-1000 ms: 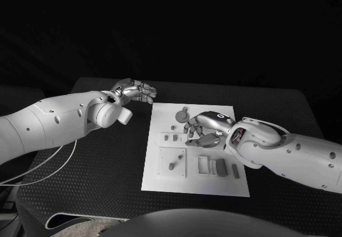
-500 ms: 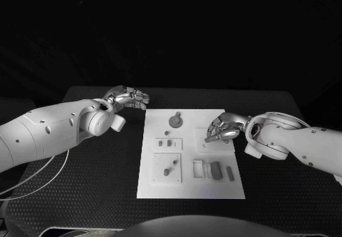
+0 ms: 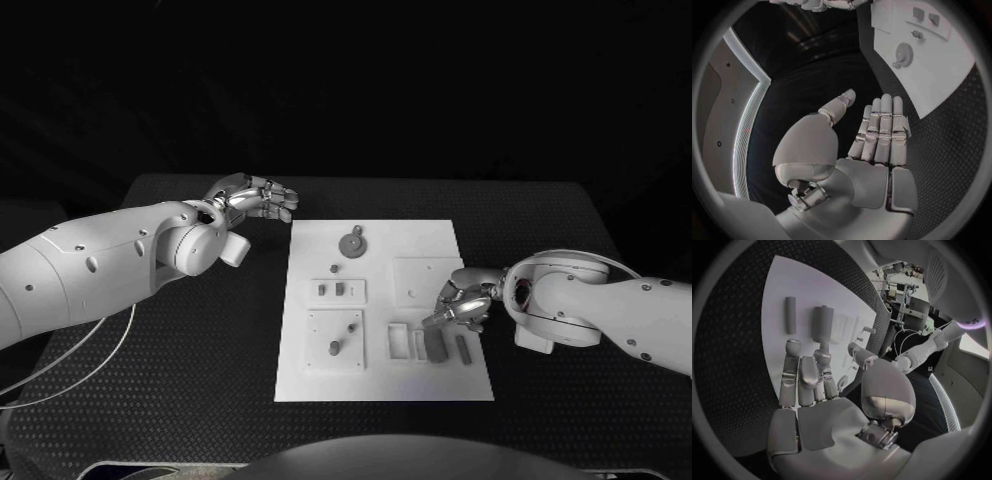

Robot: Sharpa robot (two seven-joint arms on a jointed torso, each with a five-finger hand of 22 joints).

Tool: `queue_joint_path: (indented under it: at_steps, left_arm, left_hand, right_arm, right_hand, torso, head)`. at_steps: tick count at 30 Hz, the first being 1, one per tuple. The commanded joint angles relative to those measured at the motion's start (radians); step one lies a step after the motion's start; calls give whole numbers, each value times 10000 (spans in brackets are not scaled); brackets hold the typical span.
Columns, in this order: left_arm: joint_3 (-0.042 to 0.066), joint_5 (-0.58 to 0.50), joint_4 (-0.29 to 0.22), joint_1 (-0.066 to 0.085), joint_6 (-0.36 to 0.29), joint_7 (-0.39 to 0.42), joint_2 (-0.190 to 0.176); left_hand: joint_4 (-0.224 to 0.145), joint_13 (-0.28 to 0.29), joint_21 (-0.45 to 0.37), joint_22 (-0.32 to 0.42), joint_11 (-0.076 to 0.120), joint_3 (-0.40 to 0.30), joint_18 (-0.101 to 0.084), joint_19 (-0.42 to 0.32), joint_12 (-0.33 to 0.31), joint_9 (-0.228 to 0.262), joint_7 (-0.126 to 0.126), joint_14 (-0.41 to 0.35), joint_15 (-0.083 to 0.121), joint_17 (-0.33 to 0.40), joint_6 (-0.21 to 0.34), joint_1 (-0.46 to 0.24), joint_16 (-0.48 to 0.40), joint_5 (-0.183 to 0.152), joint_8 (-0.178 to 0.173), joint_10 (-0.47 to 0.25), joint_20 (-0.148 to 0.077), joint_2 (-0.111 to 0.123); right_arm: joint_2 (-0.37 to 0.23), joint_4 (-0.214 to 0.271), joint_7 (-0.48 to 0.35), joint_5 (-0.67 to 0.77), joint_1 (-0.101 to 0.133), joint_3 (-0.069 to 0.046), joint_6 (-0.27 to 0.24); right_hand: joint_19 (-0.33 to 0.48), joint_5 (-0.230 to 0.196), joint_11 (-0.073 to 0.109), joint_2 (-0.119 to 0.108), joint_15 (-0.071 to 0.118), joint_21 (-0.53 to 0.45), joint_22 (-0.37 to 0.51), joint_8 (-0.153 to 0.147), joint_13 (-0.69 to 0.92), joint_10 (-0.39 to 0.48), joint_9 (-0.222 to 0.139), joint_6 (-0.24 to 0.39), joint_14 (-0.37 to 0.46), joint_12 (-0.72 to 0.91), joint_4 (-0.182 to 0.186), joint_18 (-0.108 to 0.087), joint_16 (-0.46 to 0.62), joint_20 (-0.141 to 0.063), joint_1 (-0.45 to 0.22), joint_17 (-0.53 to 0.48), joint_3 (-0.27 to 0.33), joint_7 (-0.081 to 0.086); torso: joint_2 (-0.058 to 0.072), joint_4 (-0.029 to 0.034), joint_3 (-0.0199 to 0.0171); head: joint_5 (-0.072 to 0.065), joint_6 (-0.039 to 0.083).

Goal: Assemble the parts on the task board

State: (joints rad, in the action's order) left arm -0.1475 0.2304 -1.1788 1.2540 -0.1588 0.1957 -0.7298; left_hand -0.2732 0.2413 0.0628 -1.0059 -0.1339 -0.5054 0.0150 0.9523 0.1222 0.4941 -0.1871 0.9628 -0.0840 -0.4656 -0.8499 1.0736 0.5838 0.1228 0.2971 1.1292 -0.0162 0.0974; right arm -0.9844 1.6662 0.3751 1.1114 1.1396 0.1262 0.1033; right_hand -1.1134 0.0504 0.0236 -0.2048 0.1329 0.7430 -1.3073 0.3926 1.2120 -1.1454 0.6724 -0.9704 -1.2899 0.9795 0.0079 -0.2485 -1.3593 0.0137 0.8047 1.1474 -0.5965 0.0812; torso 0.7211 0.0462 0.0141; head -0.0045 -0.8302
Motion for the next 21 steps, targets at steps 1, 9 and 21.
queue_joint_path:
  at_steps: [1,9,21]
  left_arm:
    - [5,-57,-11,4,164,77,8]
    - [5,-57,-6,4,183,65,-23]
    - [4,-57,-7,4,236,33,-27]
  left_hand:
    - [40,-14,61,17,24,22,75,-3,64,-17,17,53,-13,-11,74,-85,-51,10,54,-61,24,-6]
    - [47,-15,60,19,24,29,74,-5,65,-18,17,54,-13,-22,76,-99,-60,9,55,-65,25,-1]
    - [67,-17,59,24,21,39,73,-8,66,-21,15,54,-15,-43,83,-130,-79,8,55,-73,25,2]
  right_arm:
    - [-44,24,679,496,-23,13,720]
    - [-155,2,840,1174,-59,28,750]
    - [-68,-14,900,1182,-290,88,983]
  right_hand:
    - [-19,2,53,-53,-13,95,-249,-42,38,-71,34,-143,-124,85,124,-133,-131,-86,-169,100,-23,0]
    - [-62,3,113,-239,42,295,-240,-78,102,-174,117,-318,-293,208,381,-133,-381,-171,-393,262,-177,-60]
    - [-43,5,135,-387,61,395,-232,-130,121,-210,177,-395,-308,240,600,-133,-466,-201,-523,242,-305,-83]
  torso:
    - [-2,30,13]
    - [-1,39,15]
    - [4,26,6]
  head:
    - [-44,-39]
    - [-85,-102]
    - [-64,-190]
